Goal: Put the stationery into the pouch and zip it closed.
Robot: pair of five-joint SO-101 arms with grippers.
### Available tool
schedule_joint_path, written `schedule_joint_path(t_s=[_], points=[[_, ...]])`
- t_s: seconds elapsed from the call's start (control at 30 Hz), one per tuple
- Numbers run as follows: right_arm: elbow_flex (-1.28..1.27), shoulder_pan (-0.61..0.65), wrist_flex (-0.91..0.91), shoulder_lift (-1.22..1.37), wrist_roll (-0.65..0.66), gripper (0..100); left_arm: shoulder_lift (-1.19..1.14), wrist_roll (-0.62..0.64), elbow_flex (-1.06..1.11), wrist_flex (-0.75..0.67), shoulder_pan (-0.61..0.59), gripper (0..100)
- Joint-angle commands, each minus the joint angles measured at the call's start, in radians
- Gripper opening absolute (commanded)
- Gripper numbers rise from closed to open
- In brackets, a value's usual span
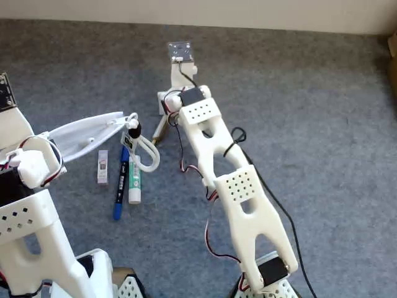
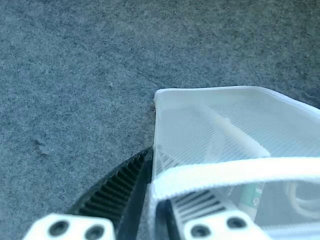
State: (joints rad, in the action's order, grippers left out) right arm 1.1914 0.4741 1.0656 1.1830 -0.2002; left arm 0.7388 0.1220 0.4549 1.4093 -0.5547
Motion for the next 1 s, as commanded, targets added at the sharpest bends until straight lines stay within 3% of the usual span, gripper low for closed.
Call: schedule_joint_path(t_s=[0.0, 0.23, 0.87, 0.97], points=[[0.062, -0.015, -0.024, -0.035, -0.003, 3.5, -0.019, 0.006, 0.012, -0.012, -0.019, 1], [0.065, -0.013, 0.018, -0.047, 0.003, 0.5, -0.019, 0.006, 0.012, -0.012, -0.019, 1], [0.094, 0.028, 0.387, -0.12, 0.396, 1.1, -0.019, 0.006, 0.012, -0.012, -0.019, 1], [0.09, 0.028, 0.418, -0.12, 0.407, 6.9, -0.019, 0.006, 0.012, -0.012, -0.019, 1]])
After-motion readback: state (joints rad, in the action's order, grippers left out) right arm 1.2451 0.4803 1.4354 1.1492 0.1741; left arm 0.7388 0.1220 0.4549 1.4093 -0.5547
